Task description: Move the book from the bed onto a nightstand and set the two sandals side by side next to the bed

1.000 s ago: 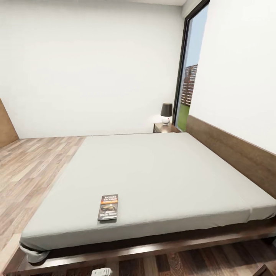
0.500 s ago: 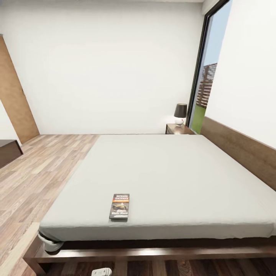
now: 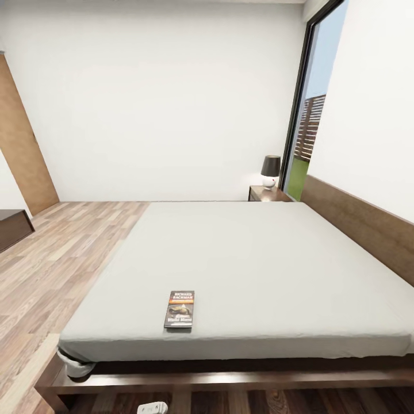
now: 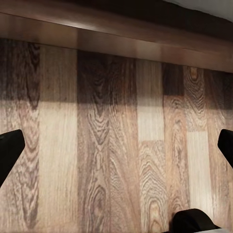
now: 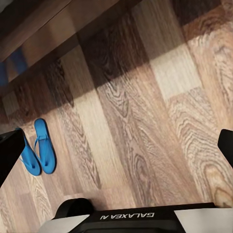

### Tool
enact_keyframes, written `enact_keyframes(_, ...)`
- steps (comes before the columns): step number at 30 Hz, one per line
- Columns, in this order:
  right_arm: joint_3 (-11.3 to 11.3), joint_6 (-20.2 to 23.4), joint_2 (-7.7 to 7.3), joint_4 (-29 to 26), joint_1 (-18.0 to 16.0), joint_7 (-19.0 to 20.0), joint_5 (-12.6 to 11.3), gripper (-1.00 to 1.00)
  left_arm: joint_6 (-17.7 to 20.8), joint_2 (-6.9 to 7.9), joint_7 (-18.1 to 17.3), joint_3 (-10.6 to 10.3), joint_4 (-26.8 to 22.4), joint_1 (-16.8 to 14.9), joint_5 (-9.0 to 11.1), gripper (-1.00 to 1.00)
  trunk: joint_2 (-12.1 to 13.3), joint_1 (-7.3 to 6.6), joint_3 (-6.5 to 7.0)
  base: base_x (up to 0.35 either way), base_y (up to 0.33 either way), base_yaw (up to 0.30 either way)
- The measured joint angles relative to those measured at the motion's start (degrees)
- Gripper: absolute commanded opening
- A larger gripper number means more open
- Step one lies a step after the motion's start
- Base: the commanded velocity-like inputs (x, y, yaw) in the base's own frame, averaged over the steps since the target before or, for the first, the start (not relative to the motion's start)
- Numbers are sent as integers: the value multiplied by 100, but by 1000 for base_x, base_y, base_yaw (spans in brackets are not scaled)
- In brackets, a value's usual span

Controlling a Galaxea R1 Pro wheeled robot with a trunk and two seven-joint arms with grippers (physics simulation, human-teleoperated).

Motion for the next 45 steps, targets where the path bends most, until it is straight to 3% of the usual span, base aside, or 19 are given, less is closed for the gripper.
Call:
enact_keyframes(23,-2,0,-15,-6,0,-9,-18,100,0,0,-19,0,0,0,-6,100,0,0,0,0,0,0)
enact_keyframes(45,-2,0,-8,-5,0,-20,-19,100,0,0,-18,0,0,0,-8,100,881,-483,395,0,0,0)
